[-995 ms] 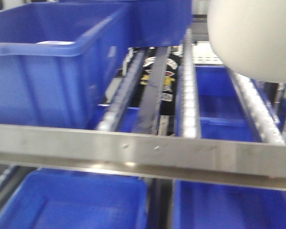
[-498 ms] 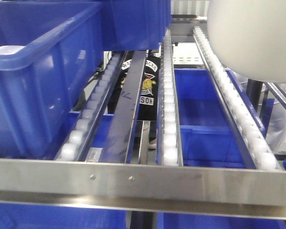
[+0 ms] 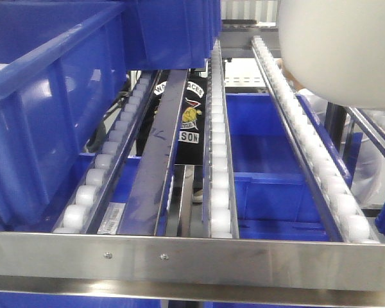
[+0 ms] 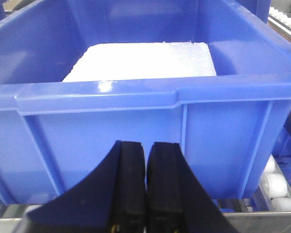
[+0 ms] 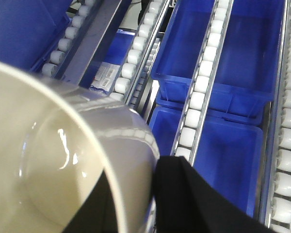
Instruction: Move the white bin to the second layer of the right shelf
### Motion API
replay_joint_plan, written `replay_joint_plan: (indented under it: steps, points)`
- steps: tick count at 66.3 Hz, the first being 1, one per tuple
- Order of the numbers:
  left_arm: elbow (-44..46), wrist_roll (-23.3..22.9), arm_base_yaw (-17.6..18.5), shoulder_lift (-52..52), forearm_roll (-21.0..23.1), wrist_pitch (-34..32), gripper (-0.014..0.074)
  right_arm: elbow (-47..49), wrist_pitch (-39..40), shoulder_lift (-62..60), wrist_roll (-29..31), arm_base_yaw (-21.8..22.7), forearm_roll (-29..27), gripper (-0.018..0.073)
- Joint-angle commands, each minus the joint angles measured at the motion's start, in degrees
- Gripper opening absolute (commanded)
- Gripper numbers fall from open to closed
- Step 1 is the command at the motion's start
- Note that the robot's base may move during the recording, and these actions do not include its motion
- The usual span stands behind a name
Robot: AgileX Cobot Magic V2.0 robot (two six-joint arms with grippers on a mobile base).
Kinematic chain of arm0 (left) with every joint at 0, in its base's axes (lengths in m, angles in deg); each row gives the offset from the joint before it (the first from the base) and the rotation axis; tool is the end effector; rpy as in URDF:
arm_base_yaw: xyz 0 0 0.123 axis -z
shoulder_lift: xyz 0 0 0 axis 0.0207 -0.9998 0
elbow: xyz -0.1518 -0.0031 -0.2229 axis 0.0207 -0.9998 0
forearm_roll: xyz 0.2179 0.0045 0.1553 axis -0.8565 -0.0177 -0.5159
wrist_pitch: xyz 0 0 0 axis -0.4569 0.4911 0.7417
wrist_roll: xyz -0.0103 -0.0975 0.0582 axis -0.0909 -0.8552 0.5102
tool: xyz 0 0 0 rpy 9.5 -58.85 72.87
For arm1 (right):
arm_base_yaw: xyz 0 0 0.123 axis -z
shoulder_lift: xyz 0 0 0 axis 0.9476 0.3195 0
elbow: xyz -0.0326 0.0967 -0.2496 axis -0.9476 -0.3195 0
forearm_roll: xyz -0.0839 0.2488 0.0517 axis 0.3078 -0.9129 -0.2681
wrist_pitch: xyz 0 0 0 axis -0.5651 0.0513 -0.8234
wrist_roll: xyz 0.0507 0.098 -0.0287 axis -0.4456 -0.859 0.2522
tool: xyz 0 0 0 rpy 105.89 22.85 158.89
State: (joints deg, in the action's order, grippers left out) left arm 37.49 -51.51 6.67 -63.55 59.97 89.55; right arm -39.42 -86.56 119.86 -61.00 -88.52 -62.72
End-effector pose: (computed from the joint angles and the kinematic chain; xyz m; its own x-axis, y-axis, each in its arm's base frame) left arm 0.1100 -0.0105 0.1947 -0.0715 0.0486 -0.9963 0.0987 0.9943 0.0414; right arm 0.1898 0.0630 0.3289 -0.4758 0.0175 -0.8794 -0.2545 0.9543 0.1567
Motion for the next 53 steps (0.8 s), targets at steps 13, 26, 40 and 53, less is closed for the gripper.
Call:
replay_joint_plan:
  steps: [13,26,40,53]
  points:
    - [-2.11,-0.18,0.32,0.18,0.0,-4.93,0.0085,1.86,5.57,-0.56,0.17,0.01,0.0,0.0052]
    - [-2.11,-0.18,0.32,0.18,0.0,-4.93,0.0085,1.86,5.57,-0.56,0.17,0.01,0.0,0.0052]
    - [-2.11,-2.01,0.32,0.18,4.79,-10.55,0.0085,1.86,5.57,-0.56,0.17,0.01,0.0,0.0052]
    - [-2.11,-2.01,0.32,0.18,4.79,-11.14,0.0085,1.86,5.57,-0.56,0.17,0.01,0.0,0.0052]
